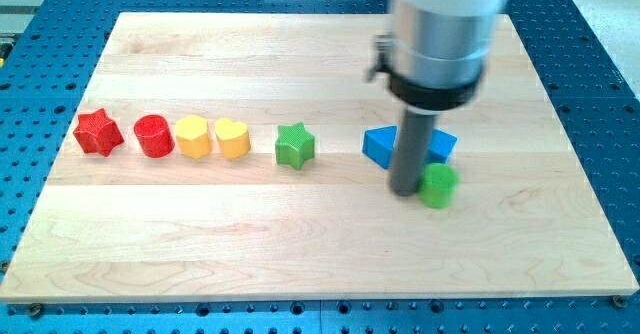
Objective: Move the green circle right side of the blue cube
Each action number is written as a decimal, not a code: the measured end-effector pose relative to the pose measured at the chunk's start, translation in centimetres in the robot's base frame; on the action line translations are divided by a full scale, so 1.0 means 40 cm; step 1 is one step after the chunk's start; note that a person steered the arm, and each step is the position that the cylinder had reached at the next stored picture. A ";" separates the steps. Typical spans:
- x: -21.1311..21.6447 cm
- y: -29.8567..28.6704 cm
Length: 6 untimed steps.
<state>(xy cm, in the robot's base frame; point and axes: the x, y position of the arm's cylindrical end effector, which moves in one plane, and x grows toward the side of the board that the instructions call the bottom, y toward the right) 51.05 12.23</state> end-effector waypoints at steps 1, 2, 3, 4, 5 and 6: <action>0.061 -0.098; 0.105 0.019; 0.020 0.166; -0.023 0.255; 0.042 0.342; -0.120 0.483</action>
